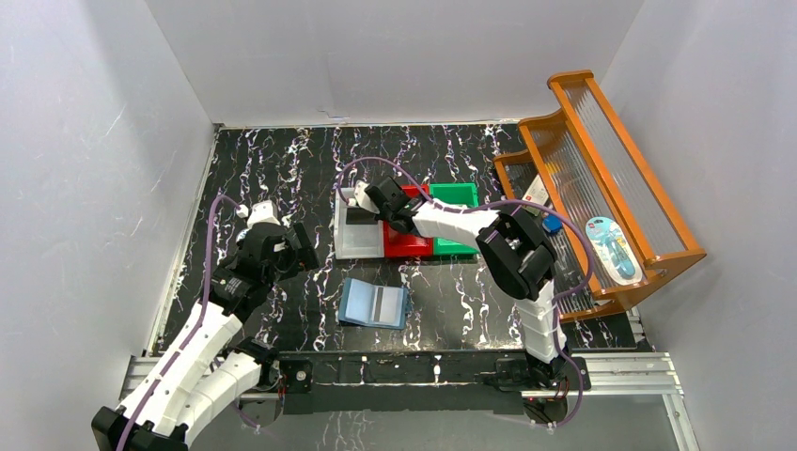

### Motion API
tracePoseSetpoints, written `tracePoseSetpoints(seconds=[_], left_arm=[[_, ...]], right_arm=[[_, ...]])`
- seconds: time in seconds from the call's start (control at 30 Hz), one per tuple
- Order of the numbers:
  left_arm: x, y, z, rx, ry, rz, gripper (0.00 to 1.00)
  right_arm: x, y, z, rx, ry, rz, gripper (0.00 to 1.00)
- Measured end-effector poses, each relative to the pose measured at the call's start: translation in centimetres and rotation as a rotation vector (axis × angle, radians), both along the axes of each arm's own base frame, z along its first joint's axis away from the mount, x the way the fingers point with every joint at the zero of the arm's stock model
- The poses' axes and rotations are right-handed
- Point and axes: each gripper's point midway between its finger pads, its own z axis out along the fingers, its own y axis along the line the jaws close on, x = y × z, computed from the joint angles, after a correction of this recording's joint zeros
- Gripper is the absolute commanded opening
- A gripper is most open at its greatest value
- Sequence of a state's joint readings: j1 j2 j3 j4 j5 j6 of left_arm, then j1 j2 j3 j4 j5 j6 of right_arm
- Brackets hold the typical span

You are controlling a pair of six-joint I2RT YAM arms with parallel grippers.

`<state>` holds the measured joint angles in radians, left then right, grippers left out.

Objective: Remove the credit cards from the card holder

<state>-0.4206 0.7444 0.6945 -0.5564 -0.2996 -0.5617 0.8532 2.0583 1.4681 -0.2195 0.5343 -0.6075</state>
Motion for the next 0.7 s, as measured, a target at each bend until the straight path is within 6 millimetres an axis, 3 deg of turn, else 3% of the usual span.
tracePoseSetpoints(seconds=[0.3, 0.7], left_arm=[[0.0, 0.0, -0.4, 0.009, 0.019, 0.0, 0.98], [0.0, -0.5, -2.0, 0.023, 0.092, -0.023, 0.98]], right_arm=[[-0.6, 0.3, -0.3, -0.006, 0.054, 0.025, 0.34], [-1.1, 0.3, -0.4, 0.037, 0.143, -0.028, 0.35]])
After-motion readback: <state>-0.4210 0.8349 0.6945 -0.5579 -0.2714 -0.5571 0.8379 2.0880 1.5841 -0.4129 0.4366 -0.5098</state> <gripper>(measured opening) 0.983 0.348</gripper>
